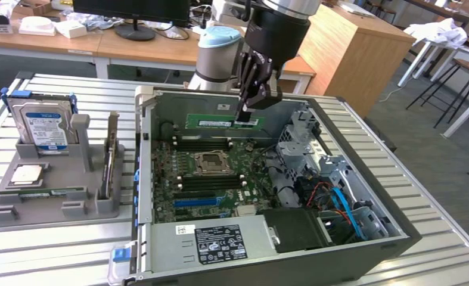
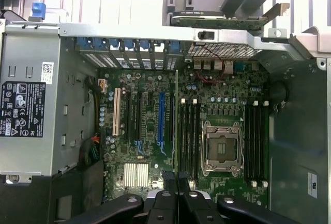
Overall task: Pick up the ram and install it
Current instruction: 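Pick up the ram and move it above insertion slot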
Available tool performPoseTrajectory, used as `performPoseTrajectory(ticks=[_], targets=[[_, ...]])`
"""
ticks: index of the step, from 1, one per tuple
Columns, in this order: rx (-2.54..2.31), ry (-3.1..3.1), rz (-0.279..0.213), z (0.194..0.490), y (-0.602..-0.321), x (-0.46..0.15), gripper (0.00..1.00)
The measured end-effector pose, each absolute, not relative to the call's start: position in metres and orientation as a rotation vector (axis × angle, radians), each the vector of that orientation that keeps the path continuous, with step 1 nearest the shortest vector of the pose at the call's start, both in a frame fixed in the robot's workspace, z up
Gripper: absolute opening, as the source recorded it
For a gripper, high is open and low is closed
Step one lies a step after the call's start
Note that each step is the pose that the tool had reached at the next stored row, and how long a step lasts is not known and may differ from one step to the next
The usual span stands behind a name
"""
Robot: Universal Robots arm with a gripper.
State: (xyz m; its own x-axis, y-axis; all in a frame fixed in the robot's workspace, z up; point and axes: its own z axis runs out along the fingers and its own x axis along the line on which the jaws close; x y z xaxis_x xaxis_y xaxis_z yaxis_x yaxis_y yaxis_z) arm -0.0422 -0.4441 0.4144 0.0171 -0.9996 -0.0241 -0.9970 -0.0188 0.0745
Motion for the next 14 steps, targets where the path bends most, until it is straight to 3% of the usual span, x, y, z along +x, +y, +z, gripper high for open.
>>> performPoseTrajectory(ticks=[14], targets=[[2.214,-2.175,-0.108,0.414,-0.432,-0.042,0.11]])
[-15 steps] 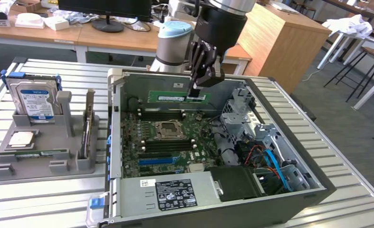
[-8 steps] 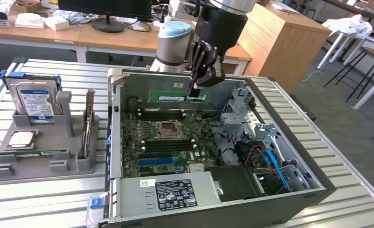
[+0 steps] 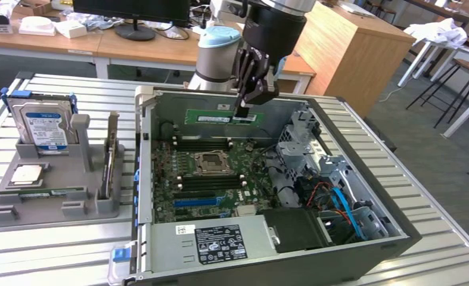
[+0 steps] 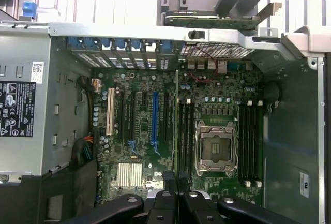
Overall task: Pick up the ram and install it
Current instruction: 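Pick up the ram and move it above insertion slot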
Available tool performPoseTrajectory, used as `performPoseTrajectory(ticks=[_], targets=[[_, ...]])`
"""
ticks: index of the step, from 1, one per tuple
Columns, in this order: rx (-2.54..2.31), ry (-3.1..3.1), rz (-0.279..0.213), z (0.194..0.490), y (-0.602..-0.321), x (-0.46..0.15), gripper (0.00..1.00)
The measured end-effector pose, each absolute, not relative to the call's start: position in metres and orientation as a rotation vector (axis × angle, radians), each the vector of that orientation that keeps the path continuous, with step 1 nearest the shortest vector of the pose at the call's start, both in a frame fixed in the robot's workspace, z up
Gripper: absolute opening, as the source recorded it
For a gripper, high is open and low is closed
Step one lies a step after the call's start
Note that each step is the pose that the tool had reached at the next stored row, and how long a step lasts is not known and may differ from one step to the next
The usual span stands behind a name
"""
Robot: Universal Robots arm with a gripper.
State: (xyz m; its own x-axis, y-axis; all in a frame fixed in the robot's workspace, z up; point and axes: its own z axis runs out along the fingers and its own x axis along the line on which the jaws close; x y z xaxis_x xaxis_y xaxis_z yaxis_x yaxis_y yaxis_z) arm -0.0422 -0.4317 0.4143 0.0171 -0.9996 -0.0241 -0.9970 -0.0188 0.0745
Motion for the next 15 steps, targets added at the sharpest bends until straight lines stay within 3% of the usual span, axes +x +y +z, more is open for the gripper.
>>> performPoseTrajectory(ticks=[15], targets=[[2.214,-2.175,-0.108,0.414,-0.410,-0.042,0.11]])
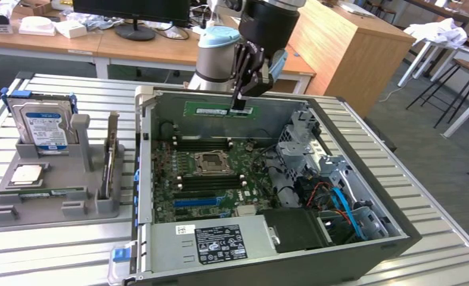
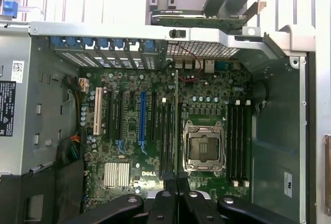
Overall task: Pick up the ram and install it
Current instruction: 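Pick up the ram and move it above insertion slot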
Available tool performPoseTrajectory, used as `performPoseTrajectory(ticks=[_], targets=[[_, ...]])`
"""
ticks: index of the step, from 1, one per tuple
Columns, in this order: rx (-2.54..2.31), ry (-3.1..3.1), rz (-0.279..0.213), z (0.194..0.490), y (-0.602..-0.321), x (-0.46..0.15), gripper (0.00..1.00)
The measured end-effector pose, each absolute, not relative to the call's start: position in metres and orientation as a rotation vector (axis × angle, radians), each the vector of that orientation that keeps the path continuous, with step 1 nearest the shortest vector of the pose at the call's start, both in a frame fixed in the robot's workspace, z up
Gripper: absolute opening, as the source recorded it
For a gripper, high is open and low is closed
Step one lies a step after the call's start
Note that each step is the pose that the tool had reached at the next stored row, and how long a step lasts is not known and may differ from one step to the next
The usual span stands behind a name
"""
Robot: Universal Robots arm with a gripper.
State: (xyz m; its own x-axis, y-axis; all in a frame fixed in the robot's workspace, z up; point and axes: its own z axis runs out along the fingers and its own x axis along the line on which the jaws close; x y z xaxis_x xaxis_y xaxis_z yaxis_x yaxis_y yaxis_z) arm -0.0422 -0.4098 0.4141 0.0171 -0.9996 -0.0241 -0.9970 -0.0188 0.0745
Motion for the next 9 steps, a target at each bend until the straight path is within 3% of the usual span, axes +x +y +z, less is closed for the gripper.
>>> performPoseTrajectory(ticks=[9], targets=[[2.214,-2.175,-0.108,0.4141,-0.4098,-0.0422,0.11]])
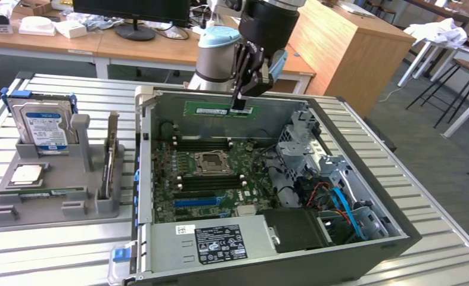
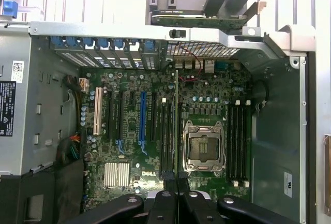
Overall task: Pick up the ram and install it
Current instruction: 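Pick up the ram and move it above insertion slot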
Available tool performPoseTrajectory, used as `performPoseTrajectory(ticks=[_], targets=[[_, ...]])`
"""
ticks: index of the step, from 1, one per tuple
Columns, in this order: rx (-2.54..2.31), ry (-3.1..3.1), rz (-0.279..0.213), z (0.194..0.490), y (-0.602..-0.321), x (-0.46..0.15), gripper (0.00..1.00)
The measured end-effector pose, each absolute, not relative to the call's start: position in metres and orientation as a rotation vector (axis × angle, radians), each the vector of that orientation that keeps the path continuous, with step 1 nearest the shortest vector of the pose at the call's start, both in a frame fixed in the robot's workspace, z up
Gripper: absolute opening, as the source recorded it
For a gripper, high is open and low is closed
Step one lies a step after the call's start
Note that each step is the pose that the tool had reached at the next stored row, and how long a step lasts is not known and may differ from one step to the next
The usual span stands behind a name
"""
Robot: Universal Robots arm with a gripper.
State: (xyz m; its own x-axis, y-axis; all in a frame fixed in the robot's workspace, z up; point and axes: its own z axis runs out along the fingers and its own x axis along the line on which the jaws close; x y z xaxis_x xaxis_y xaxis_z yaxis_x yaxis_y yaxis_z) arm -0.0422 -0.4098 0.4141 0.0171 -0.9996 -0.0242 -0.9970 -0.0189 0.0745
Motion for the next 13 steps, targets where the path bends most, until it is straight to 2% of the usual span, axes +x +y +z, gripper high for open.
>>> performPoseTrajectory(ticks=[13], targets=[[2.214,-2.175,-0.108,0.4141,-0.4098,-0.0358,0.11]])
